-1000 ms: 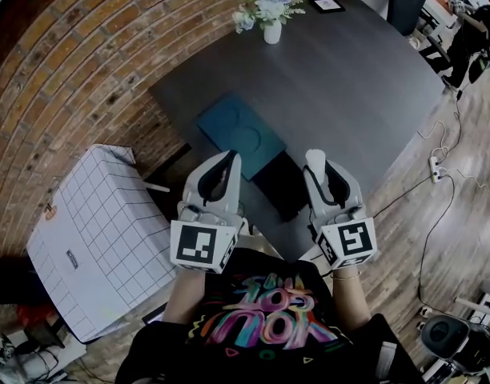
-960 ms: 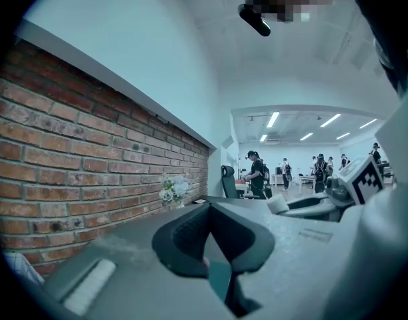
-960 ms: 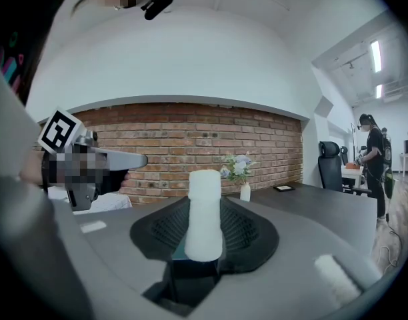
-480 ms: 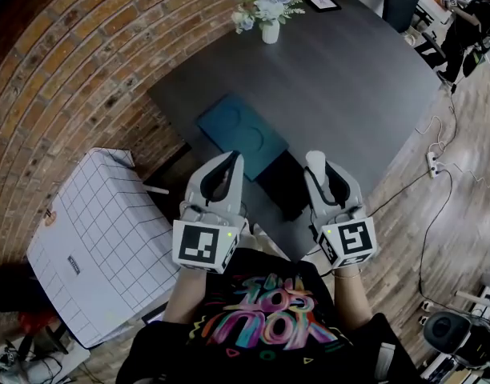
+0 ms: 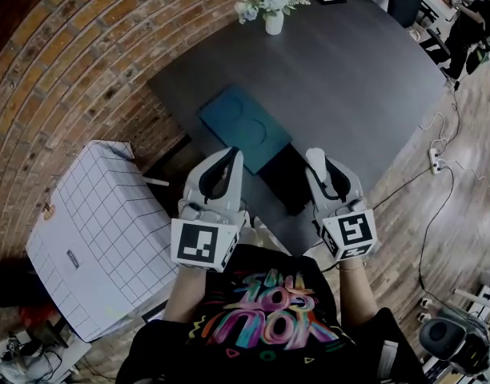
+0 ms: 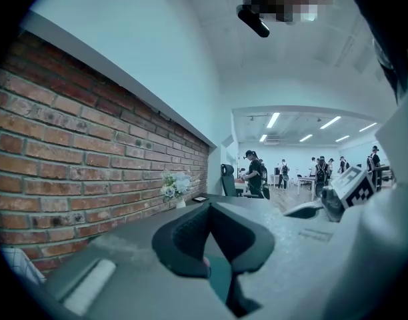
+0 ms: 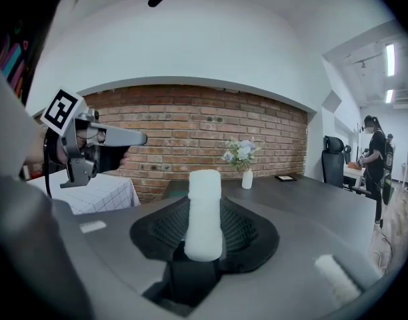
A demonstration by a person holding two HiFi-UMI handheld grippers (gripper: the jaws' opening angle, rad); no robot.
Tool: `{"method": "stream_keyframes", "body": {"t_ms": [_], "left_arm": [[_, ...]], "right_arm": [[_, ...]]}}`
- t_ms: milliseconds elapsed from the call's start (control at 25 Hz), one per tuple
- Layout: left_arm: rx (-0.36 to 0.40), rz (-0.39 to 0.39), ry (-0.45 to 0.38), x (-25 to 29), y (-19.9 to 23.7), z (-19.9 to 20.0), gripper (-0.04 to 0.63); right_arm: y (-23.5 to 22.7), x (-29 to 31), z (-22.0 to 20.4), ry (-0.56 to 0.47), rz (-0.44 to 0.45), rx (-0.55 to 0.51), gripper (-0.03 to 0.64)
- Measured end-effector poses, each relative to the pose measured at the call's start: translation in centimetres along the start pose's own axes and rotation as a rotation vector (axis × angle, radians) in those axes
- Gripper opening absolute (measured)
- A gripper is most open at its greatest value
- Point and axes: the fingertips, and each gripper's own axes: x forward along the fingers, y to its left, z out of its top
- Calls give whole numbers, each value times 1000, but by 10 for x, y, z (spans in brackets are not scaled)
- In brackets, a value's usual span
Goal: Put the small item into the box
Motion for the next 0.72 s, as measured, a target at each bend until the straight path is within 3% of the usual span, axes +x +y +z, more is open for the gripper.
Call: {"method": "stream_keyframes", "body": {"t_ms": [320, 720], "left_arm": [[18, 4, 1, 0, 9, -7, 2], [-15, 22, 29, -1, 14, -20, 2]], "right_arm": [[9, 21, -44, 103, 60, -28, 137], [16, 43, -97, 237, 105, -76, 138]]}}
